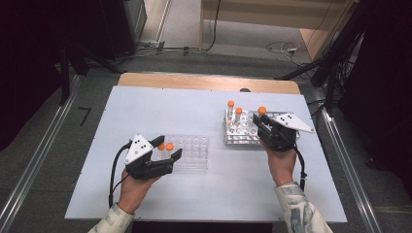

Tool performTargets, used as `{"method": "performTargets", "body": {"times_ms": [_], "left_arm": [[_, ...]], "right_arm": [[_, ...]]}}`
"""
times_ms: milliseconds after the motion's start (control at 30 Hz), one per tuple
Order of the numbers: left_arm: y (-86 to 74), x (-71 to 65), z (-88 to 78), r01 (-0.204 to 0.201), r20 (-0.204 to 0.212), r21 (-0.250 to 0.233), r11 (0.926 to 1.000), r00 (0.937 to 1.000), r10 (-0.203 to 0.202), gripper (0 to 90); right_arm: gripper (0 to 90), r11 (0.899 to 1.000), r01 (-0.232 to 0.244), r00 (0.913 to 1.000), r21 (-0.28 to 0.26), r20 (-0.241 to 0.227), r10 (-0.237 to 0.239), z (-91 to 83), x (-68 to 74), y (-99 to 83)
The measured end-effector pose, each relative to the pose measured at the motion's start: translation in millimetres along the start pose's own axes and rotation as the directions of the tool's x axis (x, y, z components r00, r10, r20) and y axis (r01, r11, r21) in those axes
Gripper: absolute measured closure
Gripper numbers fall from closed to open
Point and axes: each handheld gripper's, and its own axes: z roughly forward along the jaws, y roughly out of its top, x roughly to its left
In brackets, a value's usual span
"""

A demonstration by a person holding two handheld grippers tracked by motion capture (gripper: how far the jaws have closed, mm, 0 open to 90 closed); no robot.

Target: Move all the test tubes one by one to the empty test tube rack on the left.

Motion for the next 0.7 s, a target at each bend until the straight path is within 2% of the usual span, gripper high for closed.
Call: {"method": "performTargets", "body": {"times_ms": [133,200,367,533,600,700], "left_arm": [[0.5,-3.1,0.1,-0.002,0.004,-0.003,1.0000,1.0000,0.002,26.1],[0.7,-4.8,0.7,-0.006,0.006,-0.001,1.0000,1.0000,0.006,26.1],[1.2,-10.8,1.1,-0.011,0.023,0.002,0.9999,0.9997,0.011,26.1],[3.0,-16.5,3.2,-0.001,0.051,0.006,1.0000,0.9987,0.000,25.7],[4.4,-18.9,5.2,-0.002,0.059,0.012,0.9999,0.9983,0.001,23.8],[6.3,-24.9,9.7,-0.010,0.074,0.017,0.9998,0.9972,0.009,23.8]], "right_arm": [[71.5,1.000,0.026,0.9977,0.017,-0.064,-0.025,-8.0,12.2,-7.9],[71.5,0.999,0.035,0.9945,0.030,-0.100,-0.032,-10.2,19.5,-14.0],[71.5,0.995,0.068,0.9860,0.069,-0.157,-0.056,-12.8,37.1,-31.1],[71.6,0.991,0.095,0.9736,0.098,-0.216,-0.072,-17.7,50.7,-45.3],[71.6,0.989,0.102,0.9666,0.107,-0.246,-0.073,-20.1,56.7,-49.0],[71.6,0.986,0.133,0.9542,0.105,-0.282,-0.099,-24.7,68.9,-52.2]]}}
